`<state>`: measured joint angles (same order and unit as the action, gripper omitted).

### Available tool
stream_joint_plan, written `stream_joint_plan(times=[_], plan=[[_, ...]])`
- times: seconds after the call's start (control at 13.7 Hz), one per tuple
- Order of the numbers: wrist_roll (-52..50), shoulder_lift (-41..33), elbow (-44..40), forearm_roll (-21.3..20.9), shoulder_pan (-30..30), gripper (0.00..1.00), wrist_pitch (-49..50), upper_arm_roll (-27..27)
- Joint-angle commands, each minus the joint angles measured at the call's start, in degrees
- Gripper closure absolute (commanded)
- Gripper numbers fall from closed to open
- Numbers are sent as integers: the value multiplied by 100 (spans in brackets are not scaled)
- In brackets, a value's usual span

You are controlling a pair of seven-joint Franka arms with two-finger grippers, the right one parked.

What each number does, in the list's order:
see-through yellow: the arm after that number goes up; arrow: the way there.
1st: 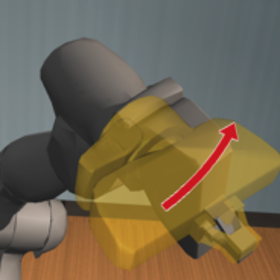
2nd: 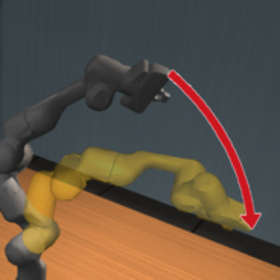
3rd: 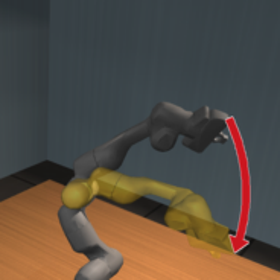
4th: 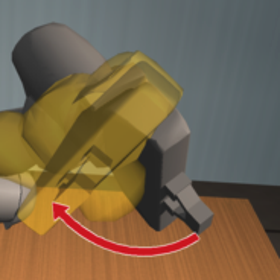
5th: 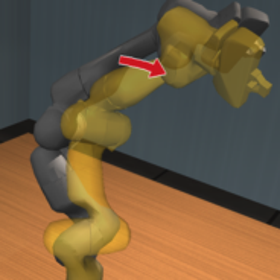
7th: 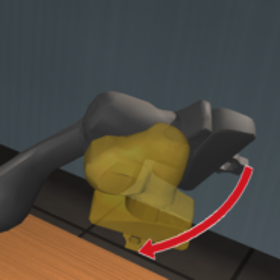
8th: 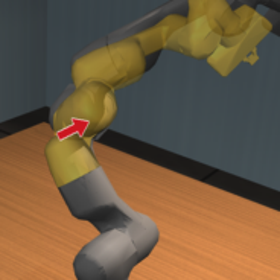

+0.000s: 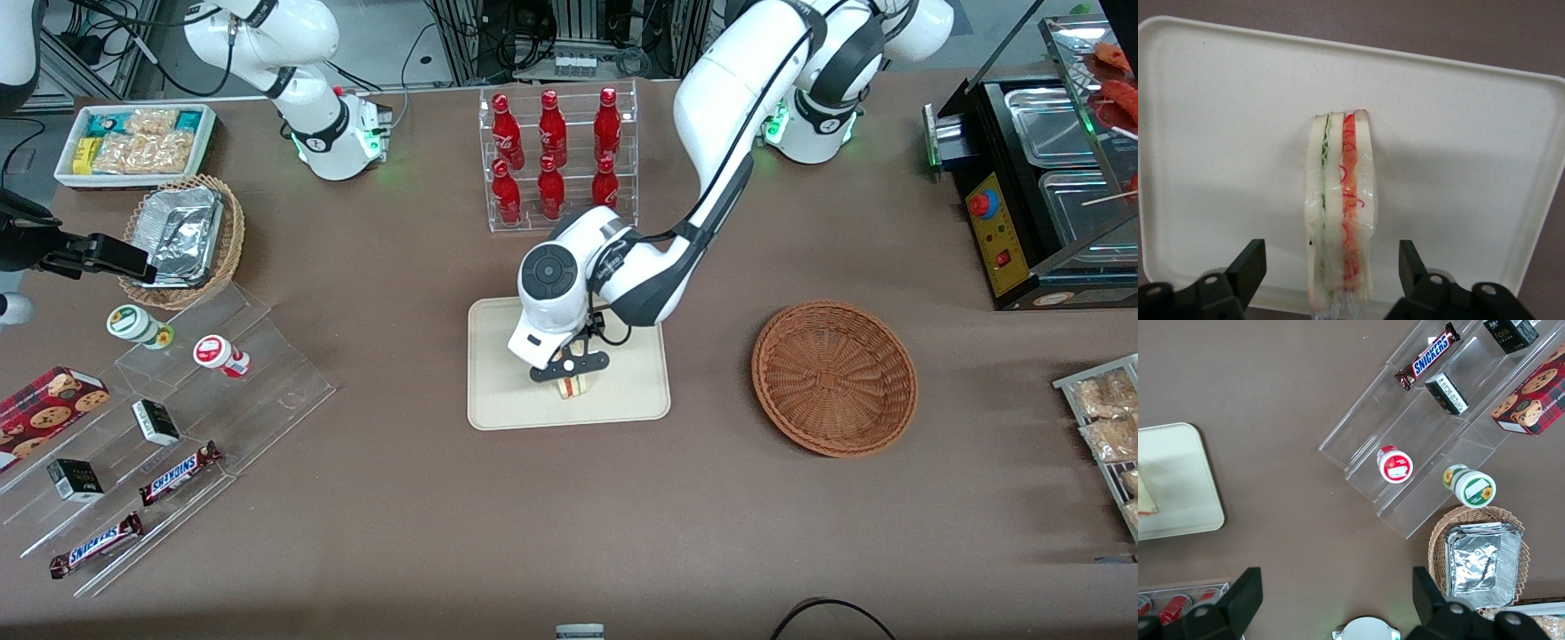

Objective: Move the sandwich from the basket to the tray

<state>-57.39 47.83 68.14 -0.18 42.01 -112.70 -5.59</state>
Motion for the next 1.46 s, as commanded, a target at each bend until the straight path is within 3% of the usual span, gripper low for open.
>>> stream_joint_plan(times=[0.0, 0.29, 0.66, 0.88, 1.17, 1.39], plan=[[-62, -519, 50, -69, 18, 0, 414, 31], [517, -942, 59, -8, -175, 0, 679, 23], [1745, -1618, 155, 255, -1017, 0, 1459, 14], [2503, -2118, 533, 922, -1948, 0, 1794, 14], [4075, -2856, 1129, 512, -2599, 0, 2340, 172], [4902, -3533, 1780, 432, -3180, 0, 2332, 163]])
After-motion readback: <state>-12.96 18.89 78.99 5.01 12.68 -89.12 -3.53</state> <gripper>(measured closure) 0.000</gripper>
